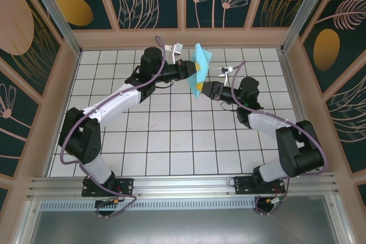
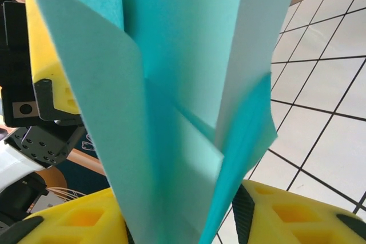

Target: Fold a paper plane with a square sheet of paper (fold left side to right side)

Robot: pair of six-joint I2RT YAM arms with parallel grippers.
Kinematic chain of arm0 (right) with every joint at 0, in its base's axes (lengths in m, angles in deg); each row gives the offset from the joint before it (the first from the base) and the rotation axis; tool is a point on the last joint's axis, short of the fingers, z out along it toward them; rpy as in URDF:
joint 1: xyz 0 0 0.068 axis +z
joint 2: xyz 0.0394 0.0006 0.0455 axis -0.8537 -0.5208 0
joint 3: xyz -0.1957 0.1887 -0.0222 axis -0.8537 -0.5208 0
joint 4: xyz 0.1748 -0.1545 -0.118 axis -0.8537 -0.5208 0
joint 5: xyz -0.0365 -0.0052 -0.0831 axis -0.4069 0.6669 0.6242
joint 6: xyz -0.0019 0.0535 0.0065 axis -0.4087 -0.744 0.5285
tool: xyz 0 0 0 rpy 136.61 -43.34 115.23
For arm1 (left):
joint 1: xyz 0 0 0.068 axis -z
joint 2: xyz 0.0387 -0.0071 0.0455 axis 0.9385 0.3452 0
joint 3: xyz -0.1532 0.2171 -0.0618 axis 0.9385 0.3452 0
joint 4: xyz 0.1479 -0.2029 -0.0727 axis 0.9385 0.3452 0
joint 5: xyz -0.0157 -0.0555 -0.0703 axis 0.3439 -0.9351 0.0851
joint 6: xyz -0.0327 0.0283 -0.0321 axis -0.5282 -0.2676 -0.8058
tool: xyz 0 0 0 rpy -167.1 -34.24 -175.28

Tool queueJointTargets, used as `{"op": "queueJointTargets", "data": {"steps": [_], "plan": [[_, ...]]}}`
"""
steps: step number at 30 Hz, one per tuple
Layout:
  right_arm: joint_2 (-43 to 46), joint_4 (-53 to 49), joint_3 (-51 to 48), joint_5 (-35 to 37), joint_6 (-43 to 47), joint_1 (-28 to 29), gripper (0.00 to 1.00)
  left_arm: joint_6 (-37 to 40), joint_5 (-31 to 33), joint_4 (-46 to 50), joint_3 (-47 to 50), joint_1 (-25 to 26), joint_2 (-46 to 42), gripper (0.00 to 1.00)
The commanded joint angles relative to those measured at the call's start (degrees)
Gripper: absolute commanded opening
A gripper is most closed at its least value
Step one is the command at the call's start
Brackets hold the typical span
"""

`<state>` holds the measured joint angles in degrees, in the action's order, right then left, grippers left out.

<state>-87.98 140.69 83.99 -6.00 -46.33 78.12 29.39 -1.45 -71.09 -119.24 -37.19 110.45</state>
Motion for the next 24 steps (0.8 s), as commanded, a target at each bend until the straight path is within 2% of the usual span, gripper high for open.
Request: {"op": "queueJointTargets", "data": {"steps": [1, 5, 8, 10, 16, 20, 22, 24], "plan": [[1.0, 1.7, 0.3, 0.5, 1.2, 0.3, 0.40, -0.5, -0.6, -1.9, 0.6, 0.1, -1.7, 0.17], [2.4, -3.7, 0.4, 1.8, 4.5, 0.2, 0.29, 0.4, 0.1, -0.7, 0.8, -0.1, -1.6, 0.22], [3.8, -10.6, 1.4, 3.2, 8.6, 0.2, 0.20, 2.7, 2.2, 2.7, 0.7, -0.7, -2.7, 0.33], [4.7, -16.2, 2.4, 4.5, 11.8, 0.2, 0.18, 5.4, 5.3, 6.8, 0.7, -1.5, -4.4, 0.41], [6.9, -35.1, 6.0, 10.6, 23.6, 0.4, 0.16, 13.5, 15.5, 16.3, 3.3, -3.9, -12.5, 0.52], [7.3, -55.0, 13.0, 22.9, 34.4, 2.5, 0.16, 18.5, 26.7, 22.1, 6.0, -3.9, -18.6, 0.56], [6.4, -65.9, 18.3, 33.4, 38.6, 5.5, 0.16, 19.3, 31.8, 22.4, 9.0, -3.9, -22.2, 0.59], [3.6, -78.9, 25.2, 47.0, 40.5, 9.8, 0.16, 19.4, 36.7, 21.5, 12.7, -3.9, -26.4, 0.60]]}}
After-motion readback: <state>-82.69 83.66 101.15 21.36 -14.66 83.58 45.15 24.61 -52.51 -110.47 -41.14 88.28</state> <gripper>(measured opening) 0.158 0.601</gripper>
